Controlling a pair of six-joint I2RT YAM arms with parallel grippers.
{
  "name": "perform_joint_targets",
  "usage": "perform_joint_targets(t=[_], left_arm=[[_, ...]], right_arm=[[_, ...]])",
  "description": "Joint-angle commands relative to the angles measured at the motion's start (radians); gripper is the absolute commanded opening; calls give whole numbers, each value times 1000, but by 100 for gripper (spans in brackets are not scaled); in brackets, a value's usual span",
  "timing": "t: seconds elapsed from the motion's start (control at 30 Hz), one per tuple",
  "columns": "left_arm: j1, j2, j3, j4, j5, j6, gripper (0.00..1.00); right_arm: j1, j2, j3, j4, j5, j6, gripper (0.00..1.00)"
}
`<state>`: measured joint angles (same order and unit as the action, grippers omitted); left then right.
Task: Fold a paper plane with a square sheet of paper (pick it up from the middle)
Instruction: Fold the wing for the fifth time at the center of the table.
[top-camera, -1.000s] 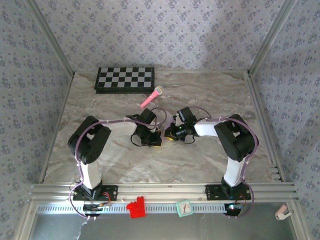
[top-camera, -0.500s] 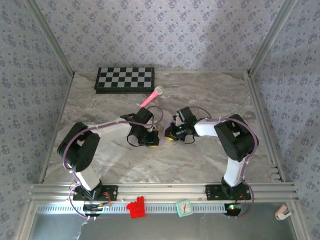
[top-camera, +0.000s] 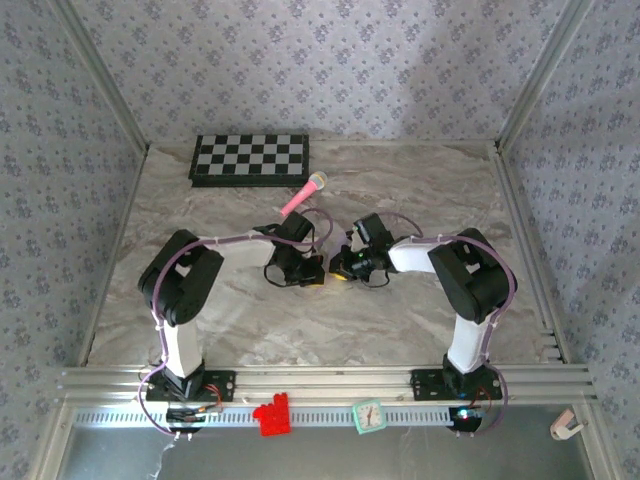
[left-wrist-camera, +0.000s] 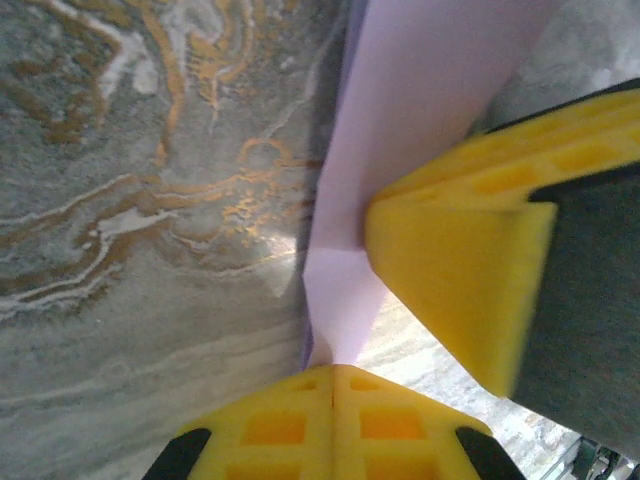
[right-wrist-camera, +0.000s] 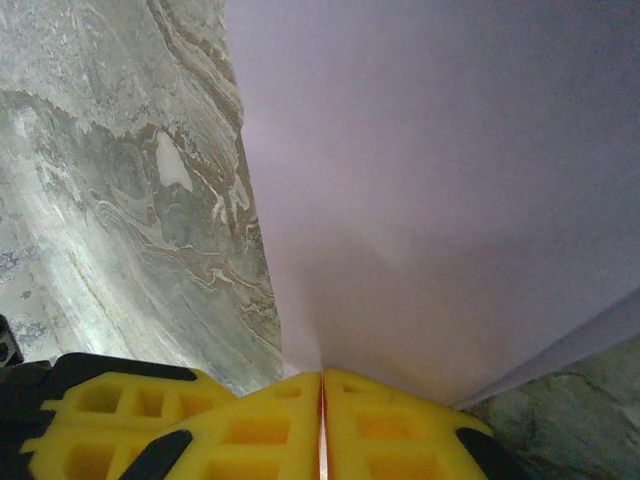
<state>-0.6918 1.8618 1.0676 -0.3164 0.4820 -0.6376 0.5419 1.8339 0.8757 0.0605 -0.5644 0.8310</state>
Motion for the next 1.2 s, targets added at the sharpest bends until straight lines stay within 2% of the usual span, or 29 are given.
perform_joint_targets(t=[0.0,0.17,0.4,0.73,1.17], left_arm=[[6,21,5,-18,-1,-6,0],[6,37,-19,-53,-24,-6,0],[7,40,-43,-52,-36,-9,0],[11,41,-54,-34,-27,-18,0],[18,36,-64,-23,-19,-26,0]], right_arm=[[-2,27,6,-39,40,17,12],[-10,-35,6,-12,40,13,13],[17,-120,0,-67,113,-28,12],[50,-62,-7,-47,95,-8,3],[67,-18,1,-36,40,-15,0]])
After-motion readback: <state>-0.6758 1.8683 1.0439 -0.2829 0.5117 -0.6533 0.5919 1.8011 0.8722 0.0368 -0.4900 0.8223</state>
